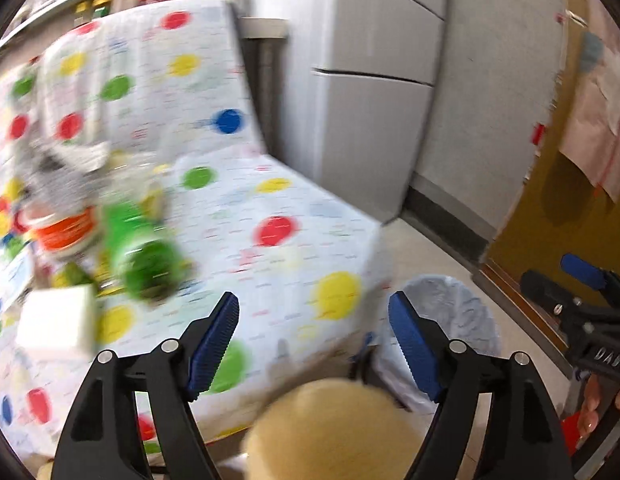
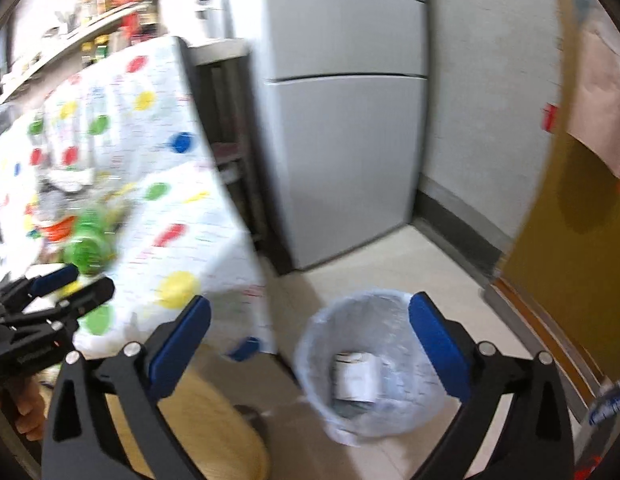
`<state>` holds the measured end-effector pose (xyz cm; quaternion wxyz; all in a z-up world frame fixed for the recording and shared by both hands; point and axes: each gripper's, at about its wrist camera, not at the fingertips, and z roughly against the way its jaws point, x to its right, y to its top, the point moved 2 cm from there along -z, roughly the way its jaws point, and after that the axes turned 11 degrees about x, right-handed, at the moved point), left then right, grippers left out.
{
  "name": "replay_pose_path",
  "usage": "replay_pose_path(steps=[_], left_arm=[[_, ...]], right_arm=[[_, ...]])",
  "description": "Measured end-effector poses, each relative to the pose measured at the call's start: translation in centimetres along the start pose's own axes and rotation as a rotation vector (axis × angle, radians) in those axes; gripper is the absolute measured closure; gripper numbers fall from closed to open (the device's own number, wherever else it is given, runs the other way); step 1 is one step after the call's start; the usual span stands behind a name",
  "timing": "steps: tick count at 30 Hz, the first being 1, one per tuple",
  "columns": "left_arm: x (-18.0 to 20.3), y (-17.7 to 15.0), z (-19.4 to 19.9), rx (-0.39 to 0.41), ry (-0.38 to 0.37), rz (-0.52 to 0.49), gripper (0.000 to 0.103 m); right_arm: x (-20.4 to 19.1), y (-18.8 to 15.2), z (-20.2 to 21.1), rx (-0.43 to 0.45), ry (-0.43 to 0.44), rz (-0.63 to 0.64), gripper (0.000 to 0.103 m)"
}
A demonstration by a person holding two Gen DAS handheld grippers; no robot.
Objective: Collect trash
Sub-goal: 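Move both open tools back to the trash on the chair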
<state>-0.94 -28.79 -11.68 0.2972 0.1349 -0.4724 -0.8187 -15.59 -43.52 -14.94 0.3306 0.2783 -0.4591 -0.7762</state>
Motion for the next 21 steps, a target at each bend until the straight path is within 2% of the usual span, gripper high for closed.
replay_pose_path(steps=[8,12,16,21], left_arm=[[-10.9,-1.1,6.0,0.019,0.252,0.092,0.025],[-16.5,-2.3,8.8,0.016,0.372,0.136,0.025],[-20.4,-3.5,10.6,0.011,0.455,0.191,0.025],[-24.5,-3.4,11.3,0.005,0.536,0.250,0.025]], right_arm=[[-10.3,2.0,-1.5,0.015,0.236,0.073,0.006],[-15.4,2.3,-2.1,0.018,0.349,0.151,0.006],[-19.5,2.6,-2.8,0.020,0.411,0.223,0.007],[-24.1,3.7,-4.2,0.014,0.505,0.285,0.011]])
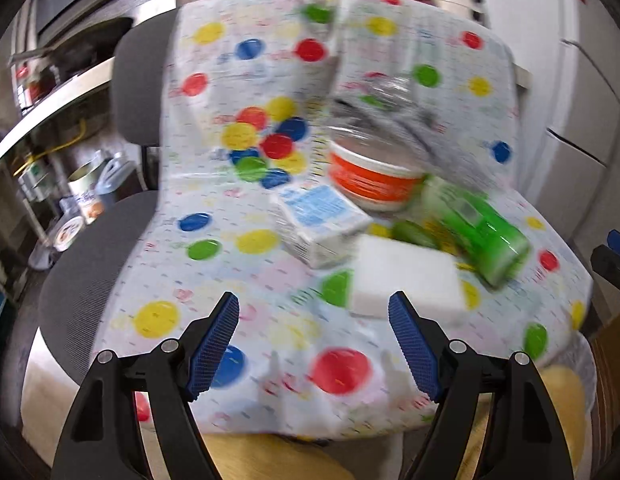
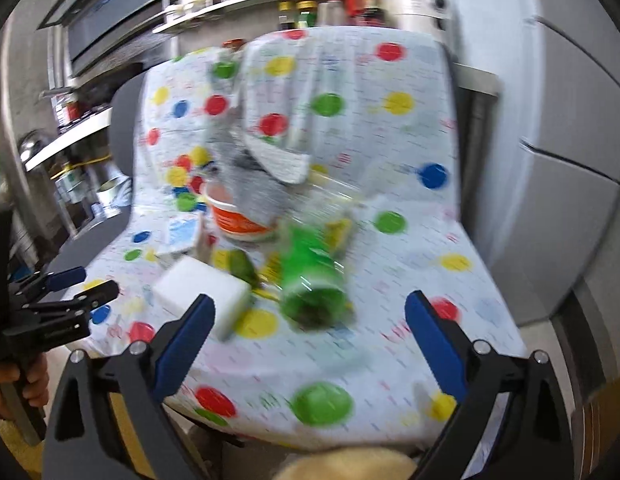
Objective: Collect trash
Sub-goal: 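Move both open tools back to the trash on the chair, then grasp the clear plastic film with the right tool while the left tool grasps the grey knit cloth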
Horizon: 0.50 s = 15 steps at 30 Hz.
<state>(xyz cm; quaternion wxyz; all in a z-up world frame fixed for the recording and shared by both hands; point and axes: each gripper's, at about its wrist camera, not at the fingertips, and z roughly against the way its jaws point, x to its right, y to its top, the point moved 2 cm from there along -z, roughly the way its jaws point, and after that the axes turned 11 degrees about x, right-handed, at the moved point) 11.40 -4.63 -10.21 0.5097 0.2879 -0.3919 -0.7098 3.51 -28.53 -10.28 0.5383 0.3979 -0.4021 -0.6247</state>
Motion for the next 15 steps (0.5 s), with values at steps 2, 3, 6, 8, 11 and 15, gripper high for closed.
replay_pose_path(steps=[2,3,6,8,11,15], left_arm=[[-0.9,0.8,-0.5,0.003,0.024,0.007,0.025],[-1.4,1.3,-0.9,0.005,0.031,0.012,0.025],[-1.8,2.0,-1.6,0.009,0.047,0.011,0.025],[-2.2,2.4,-2.3,0.009,0.058,0.006,0.025],[-2.6,2.8,-3.6,-0.009,0.071,0.003,0.025],[-3.4,4.3,-5.5,-0.014,0.096,-0.002,0.025]], right_arm=[[-1.2,1.3,-1.6,0.007,0.041,0.024,0.014],[-2.0,2.2,-2.7,0.015,0.059,0.041,0.016],[-3.6,4.1,-5.7,0.017,0.087,0.069,0.022],[-4.0,5.2,-7.6,0.015,0.101,0.067,0.025],[-4.7,6.9,-10.1,0.024,0.108,0.082,0.028],[-6.2,9.5,-13.4,0.029,0.104,0.137,0.032]])
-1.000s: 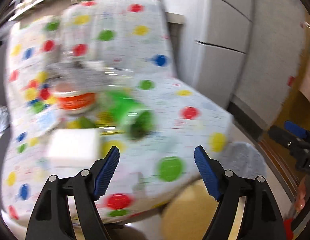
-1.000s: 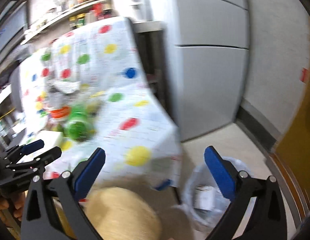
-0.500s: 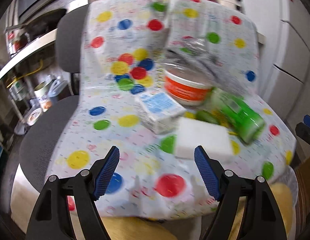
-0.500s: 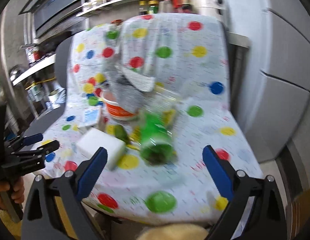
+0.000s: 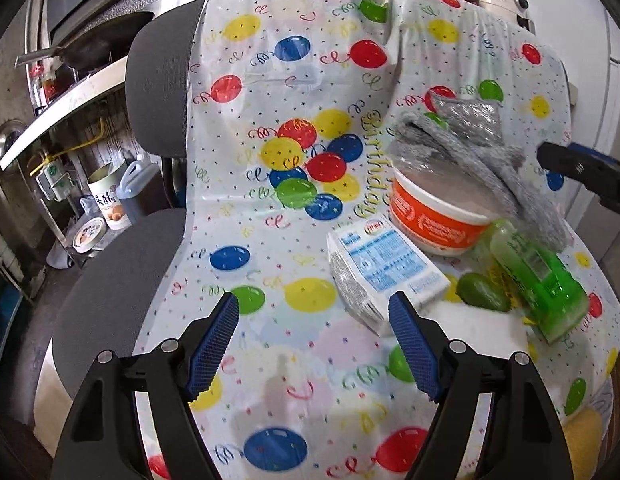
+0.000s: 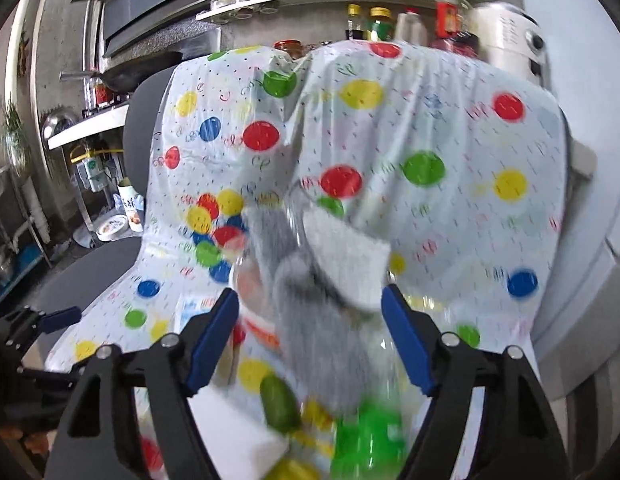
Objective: Collect trash
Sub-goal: 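Grasp the clear plastic film with the right tool while the left tool grasps the grey knit cloth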
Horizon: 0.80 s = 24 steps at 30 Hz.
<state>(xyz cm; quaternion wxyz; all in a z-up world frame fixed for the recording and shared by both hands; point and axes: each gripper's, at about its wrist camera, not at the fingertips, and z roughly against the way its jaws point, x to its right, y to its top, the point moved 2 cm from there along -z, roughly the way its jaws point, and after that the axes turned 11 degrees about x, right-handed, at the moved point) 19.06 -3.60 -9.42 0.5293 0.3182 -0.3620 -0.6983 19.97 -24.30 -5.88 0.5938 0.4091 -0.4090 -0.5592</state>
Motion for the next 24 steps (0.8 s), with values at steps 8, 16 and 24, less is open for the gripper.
replay_pose_path(steps=[8,16,24], left_arm=[[-1.1,2.4,-2.0,0.000,0.010,0.016,0.025],[0.3,3.0,-0.9,0.005,-0.034,0.009,0.025],[5.4,4.5,1.4,0.036,-0.157,-0.029,0.025]], right_arm=[[-0.4,2.8,-7.7,-0.065,-0.017,0.045,0.046],[0.1,4.6,-7.5,-0.030,-0.058,0.084,0.096],[5.4,7.0,2.5,0.105,-0.132,0.033,0.097]])
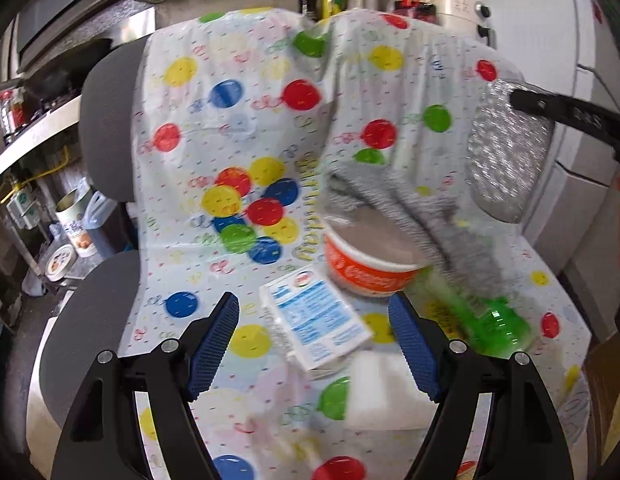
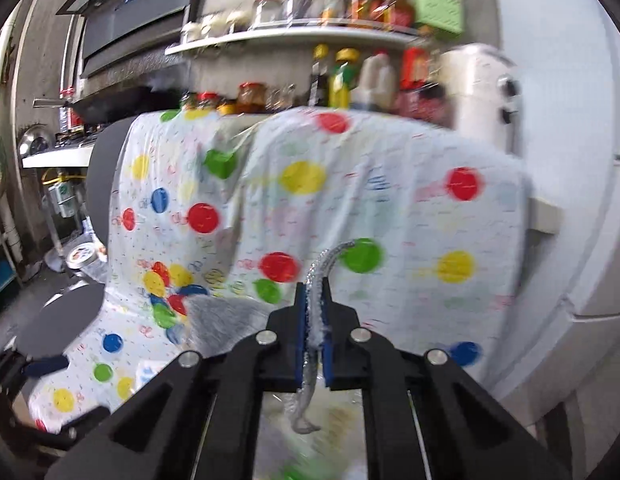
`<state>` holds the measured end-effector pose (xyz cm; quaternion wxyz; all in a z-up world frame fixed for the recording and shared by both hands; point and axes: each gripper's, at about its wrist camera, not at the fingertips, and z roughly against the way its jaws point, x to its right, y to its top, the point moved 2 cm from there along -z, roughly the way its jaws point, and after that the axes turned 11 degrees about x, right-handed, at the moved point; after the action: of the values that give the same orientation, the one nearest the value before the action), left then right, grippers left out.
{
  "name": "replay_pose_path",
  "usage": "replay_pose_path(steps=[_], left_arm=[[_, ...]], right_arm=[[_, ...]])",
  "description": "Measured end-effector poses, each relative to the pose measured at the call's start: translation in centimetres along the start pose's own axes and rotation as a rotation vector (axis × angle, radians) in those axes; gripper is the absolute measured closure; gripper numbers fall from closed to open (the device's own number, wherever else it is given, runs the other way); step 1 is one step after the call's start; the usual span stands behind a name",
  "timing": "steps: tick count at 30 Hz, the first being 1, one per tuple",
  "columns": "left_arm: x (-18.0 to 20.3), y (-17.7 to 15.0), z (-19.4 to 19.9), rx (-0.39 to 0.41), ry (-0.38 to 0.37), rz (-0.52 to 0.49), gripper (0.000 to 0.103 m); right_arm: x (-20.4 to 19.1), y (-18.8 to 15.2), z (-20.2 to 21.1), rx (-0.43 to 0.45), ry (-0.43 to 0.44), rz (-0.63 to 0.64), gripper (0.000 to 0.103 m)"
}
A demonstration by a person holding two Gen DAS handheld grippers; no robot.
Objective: Collect trash
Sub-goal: 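Grasp the clear plastic film with the right tool while the left tool grasps the grey knit cloth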
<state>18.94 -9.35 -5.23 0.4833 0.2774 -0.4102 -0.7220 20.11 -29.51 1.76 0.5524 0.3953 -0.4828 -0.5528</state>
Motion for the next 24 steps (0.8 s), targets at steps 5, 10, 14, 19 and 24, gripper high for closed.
replay_pose_path(steps=[5,10,14,19,24], left_arm=[[3.3,1.5,-1.4,-0.005,-0.074,0.017,0.026],[6.7,3.3,-3.8,-0.007,-0.111,0.024,0.027],[8.5,4.2,-6.7,-0.028,-0.065,-0.014,0.028],[9.6,4.2,-9.5,-0.065,-0.026,-0.054,0.033],[9.7,3.6,-11.5,-0.102,0.012,-0.118,0.047]], right_arm=[[3.5,-2.9,5.7,-0.002,-0.084,0.021,0.097],[4.2,-7.0,8.4,-0.028,-0.113,0.045,0.097],[4.5,-8.9,8.5,-0.043,-0.120,0.041,0.097],[5.3,-10.0,7.9,-0.060,-0.110,0.005,0.097],[5.5,-10.5,7.3,-0.071,-0.096,-0.010,0.097]])
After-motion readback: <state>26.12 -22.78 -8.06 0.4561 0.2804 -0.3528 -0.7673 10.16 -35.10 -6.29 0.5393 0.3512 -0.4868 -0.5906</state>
